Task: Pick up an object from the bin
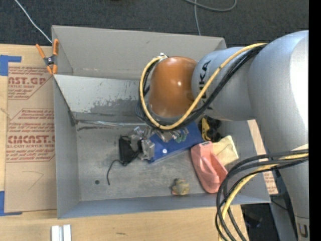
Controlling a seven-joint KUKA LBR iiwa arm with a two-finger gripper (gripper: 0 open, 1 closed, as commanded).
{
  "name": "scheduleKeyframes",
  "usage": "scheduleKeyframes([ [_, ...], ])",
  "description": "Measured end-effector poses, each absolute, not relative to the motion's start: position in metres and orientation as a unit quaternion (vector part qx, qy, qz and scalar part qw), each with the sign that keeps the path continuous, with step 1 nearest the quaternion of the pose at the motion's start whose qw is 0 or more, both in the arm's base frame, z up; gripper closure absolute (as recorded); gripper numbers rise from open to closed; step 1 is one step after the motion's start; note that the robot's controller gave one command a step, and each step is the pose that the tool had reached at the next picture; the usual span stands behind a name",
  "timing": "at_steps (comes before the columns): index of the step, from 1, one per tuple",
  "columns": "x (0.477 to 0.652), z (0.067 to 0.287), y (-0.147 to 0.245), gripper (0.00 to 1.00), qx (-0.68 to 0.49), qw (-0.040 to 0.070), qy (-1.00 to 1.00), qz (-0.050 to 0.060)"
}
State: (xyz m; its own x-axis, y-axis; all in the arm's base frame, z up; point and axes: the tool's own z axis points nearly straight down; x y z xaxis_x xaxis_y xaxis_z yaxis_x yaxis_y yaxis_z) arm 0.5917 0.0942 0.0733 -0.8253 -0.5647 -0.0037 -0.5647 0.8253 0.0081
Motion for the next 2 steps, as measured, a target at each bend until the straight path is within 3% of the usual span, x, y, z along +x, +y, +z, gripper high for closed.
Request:
scheduleKeyframes([
  [2,0.592,0.105,0.094,1.0,-0.295,0.001,0.955,0.004],
])
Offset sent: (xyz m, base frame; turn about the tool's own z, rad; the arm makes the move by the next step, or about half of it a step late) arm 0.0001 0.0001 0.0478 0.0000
